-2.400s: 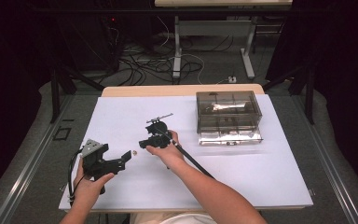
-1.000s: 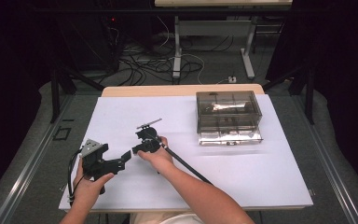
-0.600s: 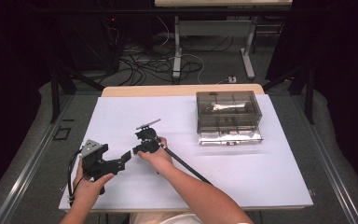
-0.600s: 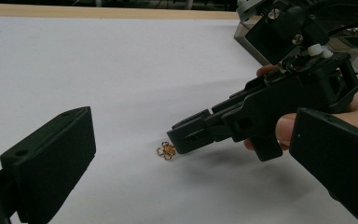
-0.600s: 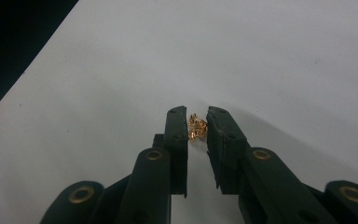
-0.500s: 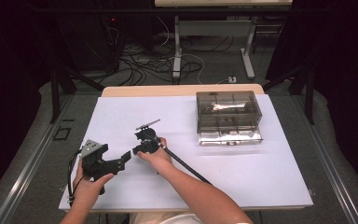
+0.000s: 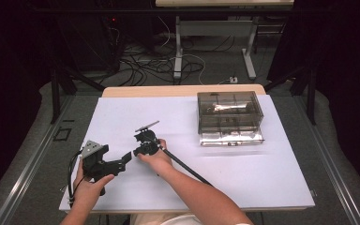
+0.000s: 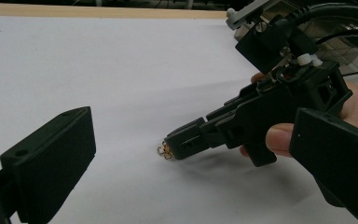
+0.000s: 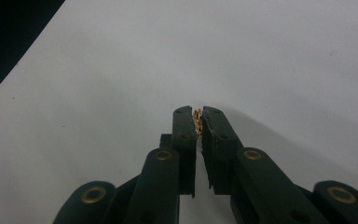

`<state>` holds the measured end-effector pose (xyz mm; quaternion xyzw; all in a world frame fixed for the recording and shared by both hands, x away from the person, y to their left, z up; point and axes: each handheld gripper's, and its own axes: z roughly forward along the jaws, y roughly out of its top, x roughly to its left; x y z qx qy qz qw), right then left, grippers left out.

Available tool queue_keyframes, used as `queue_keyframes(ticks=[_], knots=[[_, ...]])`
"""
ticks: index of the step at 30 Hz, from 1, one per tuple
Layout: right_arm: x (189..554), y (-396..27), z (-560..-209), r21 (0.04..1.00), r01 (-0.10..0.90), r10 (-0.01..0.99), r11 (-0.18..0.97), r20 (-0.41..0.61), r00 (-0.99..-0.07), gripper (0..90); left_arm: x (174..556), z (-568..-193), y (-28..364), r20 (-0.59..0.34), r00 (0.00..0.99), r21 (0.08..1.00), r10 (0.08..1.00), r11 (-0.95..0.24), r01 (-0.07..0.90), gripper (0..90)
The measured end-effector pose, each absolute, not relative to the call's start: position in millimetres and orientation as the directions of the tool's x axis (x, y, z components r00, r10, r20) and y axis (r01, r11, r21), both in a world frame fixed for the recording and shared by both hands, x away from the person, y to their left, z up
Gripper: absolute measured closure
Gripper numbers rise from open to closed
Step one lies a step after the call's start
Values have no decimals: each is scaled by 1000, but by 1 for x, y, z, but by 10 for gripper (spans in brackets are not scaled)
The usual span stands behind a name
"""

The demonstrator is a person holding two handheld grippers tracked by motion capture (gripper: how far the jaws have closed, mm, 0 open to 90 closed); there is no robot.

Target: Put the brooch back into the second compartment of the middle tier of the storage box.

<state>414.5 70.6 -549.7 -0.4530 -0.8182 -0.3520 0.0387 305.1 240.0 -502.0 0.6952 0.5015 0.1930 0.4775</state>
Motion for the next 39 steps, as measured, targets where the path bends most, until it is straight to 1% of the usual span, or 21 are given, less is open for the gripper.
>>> queue_keyframes(ticks=[2, 3, 4, 5, 14, 30, 31, 35, 39], knots=[[415, 70, -550, 545, 765, 714, 343, 378, -589, 841, 305, -502, 240, -211, 424, 856, 881, -43, 516, 4], [415, 71, -552, 565, 761, 712, 319, 388, -586, 846, 305, -502, 241, -211, 424, 854, 881, -45, 518, 4], [415, 72, -552, 562, 764, 713, 317, 390, -582, 852, 305, -502, 241, -211, 424, 854, 881, -45, 518, 4], [415, 71, -551, 540, 769, 719, 342, 377, -584, 858, 305, -502, 241, -211, 424, 854, 881, -44, 518, 4], [415, 71, -551, 536, 766, 717, 354, 371, -590, 895, 305, -502, 241, -211, 424, 854, 881, -45, 518, 4], [415, 69, -549, 546, 757, 710, 359, 366, -601, 898, 305, -502, 240, -211, 424, 856, 881, -43, 515, 4], [414, 70, -549, 559, 754, 712, 344, 368, -598, 898, 305, -502, 240, -210, 424, 855, 881, -44, 516, 4], [414, 68, -545, 559, 756, 707, 341, 377, -598, 898, 305, -502, 240, -208, 423, 856, 882, -45, 515, 4], [415, 66, -543, 558, 754, 713, 347, 365, -598, 898, 306, -502, 240, -210, 423, 855, 881, -44, 517, 4]])
